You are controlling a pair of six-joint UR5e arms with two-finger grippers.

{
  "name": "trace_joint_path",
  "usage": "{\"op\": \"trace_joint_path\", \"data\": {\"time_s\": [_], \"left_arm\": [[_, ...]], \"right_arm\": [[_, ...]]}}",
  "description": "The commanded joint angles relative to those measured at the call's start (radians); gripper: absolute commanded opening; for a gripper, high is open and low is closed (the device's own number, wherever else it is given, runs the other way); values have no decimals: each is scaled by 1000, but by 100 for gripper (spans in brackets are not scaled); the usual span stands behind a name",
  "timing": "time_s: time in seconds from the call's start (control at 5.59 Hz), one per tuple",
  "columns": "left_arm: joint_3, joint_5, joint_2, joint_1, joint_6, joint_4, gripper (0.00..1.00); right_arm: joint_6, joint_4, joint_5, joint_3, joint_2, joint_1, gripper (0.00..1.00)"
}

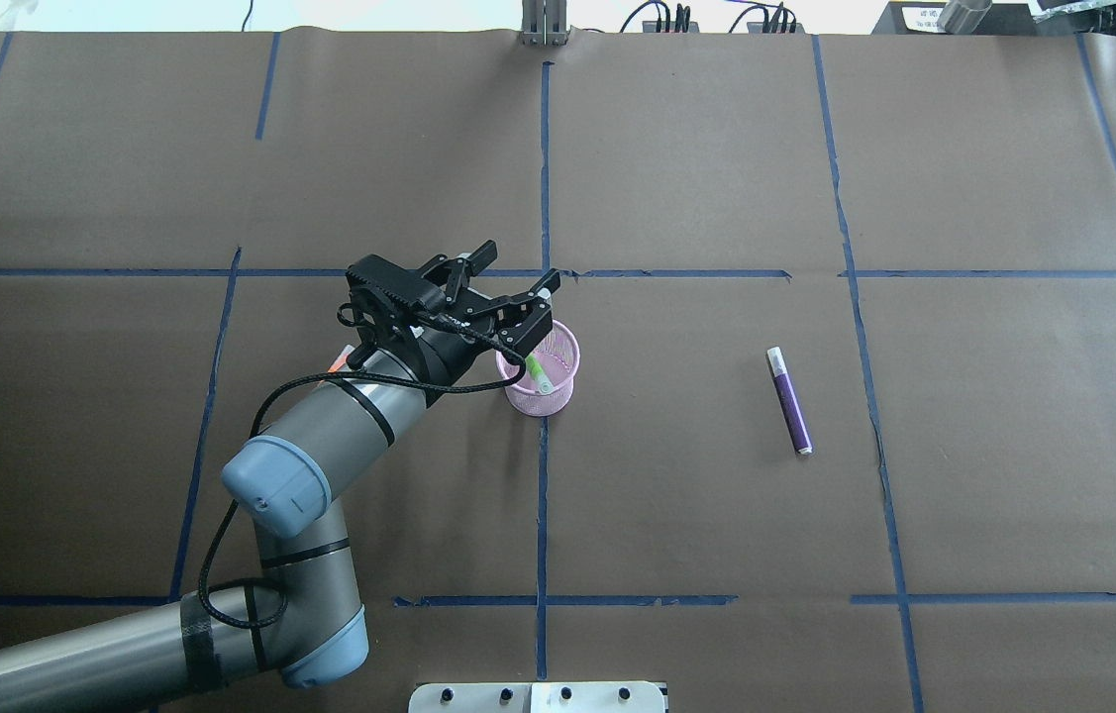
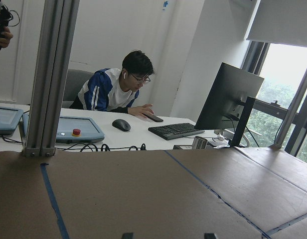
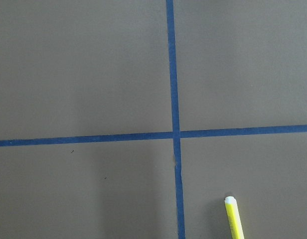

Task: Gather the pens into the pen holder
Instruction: 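Carry the green marker over the pink cup and release it, then withdraw the left gripper away from the cup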

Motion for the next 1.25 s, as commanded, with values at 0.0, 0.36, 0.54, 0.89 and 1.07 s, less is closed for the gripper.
{"op": "trace_joint_path", "data": {"time_s": [0.0,0.36,0.54,0.89,1.07], "left_arm": [[-23,3,-4,-11,-11,-9,100],[-98,-63,-12,-103,-118,122,100],[-173,-224,-3,-207,-193,311,100],[-195,-679,1,-461,-254,678,100],[-196,-780,4,-535,-245,747,100]], "right_arm": [[0,0,1,0,-1,0,100],[-3,5,-2,-6,-4,0,100],[-6,5,0,-9,-4,0,100],[-9,6,-3,-27,-14,-8,100],[-12,8,-3,-36,-30,-18,100]]}}
